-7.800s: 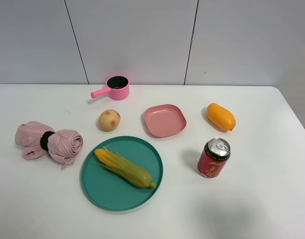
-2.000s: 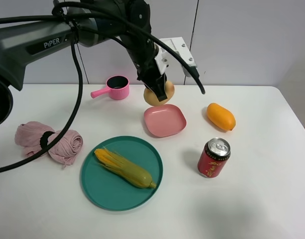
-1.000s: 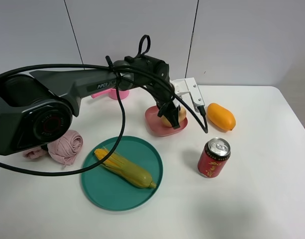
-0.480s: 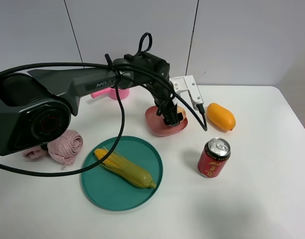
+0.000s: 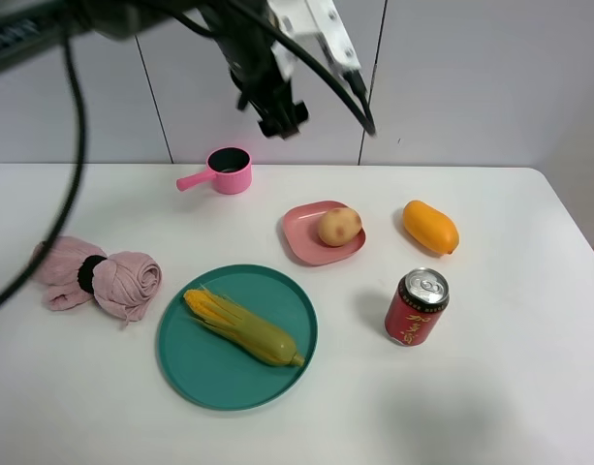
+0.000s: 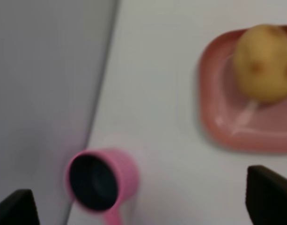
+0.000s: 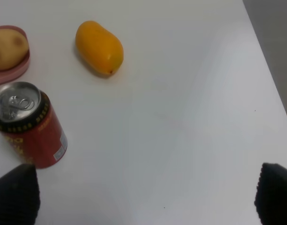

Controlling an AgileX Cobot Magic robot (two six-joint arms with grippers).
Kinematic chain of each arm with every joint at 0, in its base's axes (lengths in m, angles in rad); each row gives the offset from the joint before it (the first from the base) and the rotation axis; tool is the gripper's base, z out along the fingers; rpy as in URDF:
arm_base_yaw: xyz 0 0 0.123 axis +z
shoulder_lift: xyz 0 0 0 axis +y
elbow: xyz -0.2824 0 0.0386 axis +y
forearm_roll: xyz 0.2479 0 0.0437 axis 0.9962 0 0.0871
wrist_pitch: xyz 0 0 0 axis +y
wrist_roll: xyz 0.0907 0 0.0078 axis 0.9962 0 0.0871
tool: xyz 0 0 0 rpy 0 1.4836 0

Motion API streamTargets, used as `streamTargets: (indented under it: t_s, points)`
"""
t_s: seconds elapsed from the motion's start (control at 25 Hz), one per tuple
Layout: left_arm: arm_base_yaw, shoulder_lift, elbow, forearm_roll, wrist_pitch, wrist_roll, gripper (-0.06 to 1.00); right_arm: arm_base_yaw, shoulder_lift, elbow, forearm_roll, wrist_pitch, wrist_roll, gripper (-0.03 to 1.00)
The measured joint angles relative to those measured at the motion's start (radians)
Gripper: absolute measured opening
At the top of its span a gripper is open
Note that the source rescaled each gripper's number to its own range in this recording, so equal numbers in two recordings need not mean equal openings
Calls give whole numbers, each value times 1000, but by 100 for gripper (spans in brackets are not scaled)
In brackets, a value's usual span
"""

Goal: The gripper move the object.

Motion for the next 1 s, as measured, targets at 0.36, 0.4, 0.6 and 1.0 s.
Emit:
streamTargets:
  t_s: [0.36, 0.4, 0.6, 1.0]
  points:
    - [375, -361, 0, -167, 204, 152, 91, 0, 0, 0, 0, 0, 0, 100]
    - [430, -400, 1, -202, 205, 170, 91, 0, 0, 0, 0, 0, 0, 100]
    - [680, -584, 4, -390, 206, 255, 91, 0, 0, 0, 0, 0, 0, 100]
    - [847, -991, 270, -422, 211, 280, 91, 0, 0, 0, 0, 0, 0, 100]
